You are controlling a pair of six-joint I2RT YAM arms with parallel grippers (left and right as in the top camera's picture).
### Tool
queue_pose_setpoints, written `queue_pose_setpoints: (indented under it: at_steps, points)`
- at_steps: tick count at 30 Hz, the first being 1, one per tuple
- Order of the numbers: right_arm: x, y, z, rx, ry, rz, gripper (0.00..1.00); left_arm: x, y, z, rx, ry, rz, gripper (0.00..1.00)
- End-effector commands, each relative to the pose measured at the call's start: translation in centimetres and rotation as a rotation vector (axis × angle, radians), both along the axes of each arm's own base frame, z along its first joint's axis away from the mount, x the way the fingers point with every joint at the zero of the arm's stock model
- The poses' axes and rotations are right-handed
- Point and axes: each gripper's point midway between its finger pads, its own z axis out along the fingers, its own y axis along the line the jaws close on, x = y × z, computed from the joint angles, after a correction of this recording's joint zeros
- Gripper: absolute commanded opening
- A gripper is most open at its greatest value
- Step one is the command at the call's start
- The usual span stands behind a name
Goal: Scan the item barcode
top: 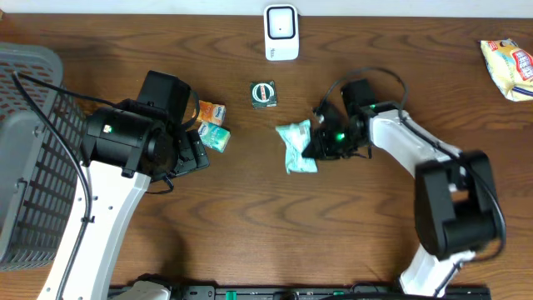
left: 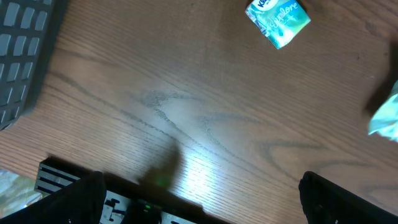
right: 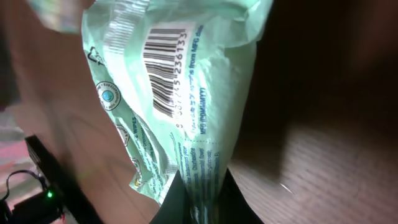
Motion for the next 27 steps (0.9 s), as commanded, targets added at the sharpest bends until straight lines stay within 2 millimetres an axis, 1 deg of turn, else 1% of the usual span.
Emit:
queue_pose_setpoints:
  at_steps: [1, 5, 8, 12, 15, 27]
  points:
    - [1.3, 2.1, 7.8, 0.1, -0.236, 0.054, 0.01, 0.0, 0.2, 0.2, -0.001, -0.008, 0.014, 0.98]
    - [1.9, 2.3, 12.3, 0.049, -0.434, 0.044, 0.01, 0.0, 0.2, 0.2, -0.001, -0.008, 0.014, 0.98]
    - [1.8, 2.5, 15.3, 0.018, -0.557, 0.032, 0.01, 0.0, 0.2, 0.2, -0.001, -0.008, 0.014, 0.98]
    - [1.1, 3.0, 17.8, 0.011, -0.645, 0.031, 0.01, 0.0, 0.2, 0.2, -0.001, -0.008, 0.014, 0.98]
    - [0.8, 3.1, 18.4, 0.018, -0.661, 0.035, 0.01, 0.0, 0.2, 0.2, -0.001, -0.008, 0.014, 0.98]
    - [0.8, 3.3, 18.2, 0.021, -0.645, 0.029, 0.01, 0.0, 0.2, 0.2, -0.001, -0.008, 0.014, 0.98]
